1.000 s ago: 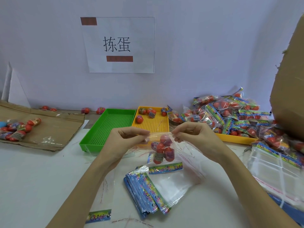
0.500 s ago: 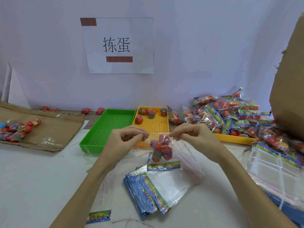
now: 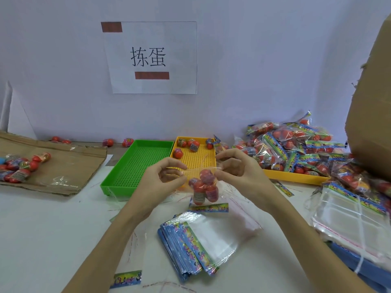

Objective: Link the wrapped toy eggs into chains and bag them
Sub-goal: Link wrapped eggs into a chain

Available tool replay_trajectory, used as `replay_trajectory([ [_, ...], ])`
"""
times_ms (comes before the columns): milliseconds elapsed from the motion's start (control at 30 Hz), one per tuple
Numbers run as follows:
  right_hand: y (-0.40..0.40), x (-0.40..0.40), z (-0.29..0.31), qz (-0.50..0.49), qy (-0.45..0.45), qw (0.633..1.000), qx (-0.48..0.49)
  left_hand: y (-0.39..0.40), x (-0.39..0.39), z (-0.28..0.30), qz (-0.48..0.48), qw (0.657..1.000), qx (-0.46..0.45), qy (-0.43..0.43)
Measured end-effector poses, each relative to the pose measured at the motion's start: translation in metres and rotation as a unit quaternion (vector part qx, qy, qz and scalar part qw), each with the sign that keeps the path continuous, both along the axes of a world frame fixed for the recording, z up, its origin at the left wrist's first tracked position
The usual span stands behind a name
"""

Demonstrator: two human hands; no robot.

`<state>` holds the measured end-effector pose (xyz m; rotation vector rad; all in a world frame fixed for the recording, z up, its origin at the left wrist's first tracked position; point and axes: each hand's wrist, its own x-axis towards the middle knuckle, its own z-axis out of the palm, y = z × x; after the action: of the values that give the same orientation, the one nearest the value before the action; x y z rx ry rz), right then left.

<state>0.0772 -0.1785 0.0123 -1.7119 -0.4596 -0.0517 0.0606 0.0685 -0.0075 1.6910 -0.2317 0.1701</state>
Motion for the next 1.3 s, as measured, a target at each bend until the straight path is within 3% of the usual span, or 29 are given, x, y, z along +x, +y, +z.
replay_trajectory([
  [100,0.003,-0.004,0.002,0.052,0.004,0.998,-0.017,-0.005,-0.005,0.005,-0.016,0.995,0.075,-0.056],
  [167,0.007,-0.007,0.003,0.082,-0.008,0.996,-0.028,-0.013,-0.008,0.007,-0.044,0.994,0.073,-0.067],
  [233,0.013,-0.009,0.003,0.086,-0.023,0.996,-0.022,-0.021,-0.009,0.007,-0.049,0.997,0.033,-0.043],
  [333,0.016,-0.007,0.004,0.023,-0.014,1.0,0.002,-0.024,-0.007,0.004,0.043,0.998,-0.024,-0.039],
  [467,0.011,-0.004,0.001,-0.015,0.008,0.994,-0.105,-0.019,-0.004,0.007,0.126,0.975,-0.181,0.01],
  [667,0.017,-0.006,-0.001,-0.021,0.027,0.998,-0.05,-0.017,-0.006,0.01,0.071,0.983,-0.164,0.048],
  [833,0.019,-0.009,0.0,-0.051,-0.03,0.996,-0.063,-0.017,-0.007,0.011,0.053,0.981,-0.168,0.084],
  [1033,0.019,-0.009,0.003,-0.074,0.005,0.996,0.05,-0.015,0.0,0.012,-0.017,0.934,-0.318,0.158],
  [1300,0.016,-0.007,0.004,-0.057,0.062,0.995,0.046,-0.015,0.0,0.009,-0.031,0.964,-0.232,0.125],
])
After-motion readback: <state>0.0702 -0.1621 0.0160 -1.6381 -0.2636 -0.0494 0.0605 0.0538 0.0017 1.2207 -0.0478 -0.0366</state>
